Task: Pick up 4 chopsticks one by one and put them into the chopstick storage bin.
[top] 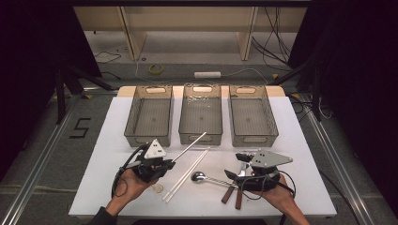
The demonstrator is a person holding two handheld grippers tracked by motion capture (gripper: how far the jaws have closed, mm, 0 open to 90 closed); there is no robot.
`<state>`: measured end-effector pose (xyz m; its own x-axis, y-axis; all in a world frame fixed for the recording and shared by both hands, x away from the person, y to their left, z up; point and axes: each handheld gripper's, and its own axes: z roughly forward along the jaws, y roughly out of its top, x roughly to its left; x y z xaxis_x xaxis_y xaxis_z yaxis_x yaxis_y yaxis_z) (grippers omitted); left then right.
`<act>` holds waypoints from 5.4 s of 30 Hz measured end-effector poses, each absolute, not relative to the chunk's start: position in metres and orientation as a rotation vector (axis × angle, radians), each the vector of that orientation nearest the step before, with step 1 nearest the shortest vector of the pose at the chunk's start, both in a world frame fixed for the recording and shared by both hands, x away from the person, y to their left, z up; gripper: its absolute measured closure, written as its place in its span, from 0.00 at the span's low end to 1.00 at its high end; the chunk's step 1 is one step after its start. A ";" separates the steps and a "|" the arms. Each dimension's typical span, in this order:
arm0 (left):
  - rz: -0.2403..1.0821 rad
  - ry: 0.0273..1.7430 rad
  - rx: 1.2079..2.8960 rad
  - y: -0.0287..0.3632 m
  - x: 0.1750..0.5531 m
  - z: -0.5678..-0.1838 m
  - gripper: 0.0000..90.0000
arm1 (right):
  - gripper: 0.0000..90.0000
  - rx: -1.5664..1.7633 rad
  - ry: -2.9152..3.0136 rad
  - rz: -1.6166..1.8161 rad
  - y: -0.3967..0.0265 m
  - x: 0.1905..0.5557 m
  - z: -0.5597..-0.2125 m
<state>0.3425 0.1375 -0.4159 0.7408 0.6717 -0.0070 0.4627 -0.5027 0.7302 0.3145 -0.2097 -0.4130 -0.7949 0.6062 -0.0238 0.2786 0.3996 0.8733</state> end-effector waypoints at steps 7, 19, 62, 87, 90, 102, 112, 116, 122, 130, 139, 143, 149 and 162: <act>0.394 0.916 2.163 0.146 0.359 -0.410 0.94 | 0.34 0.856 2.268 1.367 -0.222 0.312 -0.420; 0.436 1.064 2.048 0.175 0.405 -0.398 0.94 | 0.34 0.863 2.210 1.371 -0.227 0.301 -0.423; 0.549 1.371 1.885 0.210 0.515 -0.411 0.94 | 0.32 0.815 2.287 1.409 -0.216 0.294 -0.428; 0.533 1.422 1.887 0.207 0.512 -0.417 0.64 | 0.33 0.799 2.310 1.407 -0.214 0.294 -0.428; 0.508 1.402 1.887 0.202 0.504 -0.412 0.52 | 0.33 0.800 2.314 1.407 -0.214 0.294 -0.428; 0.425 1.228 1.962 0.186 0.457 -0.389 0.32 | 0.32 0.810 2.323 1.388 -0.215 0.295 -0.428; 0.354 1.168 2.061 0.164 0.422 -0.390 0.29 | 0.32 0.832 2.289 1.392 -0.218 0.295 -0.426; 0.338 1.157 2.113 0.155 0.410 -0.398 0.26 | 0.32 0.836 2.289 1.391 -0.218 0.295 -0.426; 0.322 1.156 2.143 0.148 0.393 -0.407 0.23 | 0.32 0.838 2.290 1.388 -0.218 0.295 -0.426; 0.280 1.148 2.173 0.143 0.378 -0.415 0.21 | 0.32 0.851 2.282 1.389 -0.219 0.296 -0.426; 0.259 1.150 2.226 0.138 0.368 -0.420 0.21 | 0.32 0.853 2.281 1.386 -0.219 0.296 -0.427; 0.251 1.153 2.262 0.133 0.363 -0.425 0.23 | 0.32 0.852 2.283 1.382 -0.219 0.296 -0.427; 0.215 1.137 2.312 0.126 0.357 -0.432 0.27 | 0.32 0.852 2.284 1.381 -0.218 0.296 -0.427; 0.140 1.113 2.401 0.105 0.345 -0.450 0.56 | 0.32 0.847 2.288 1.377 -0.217 0.296 -0.428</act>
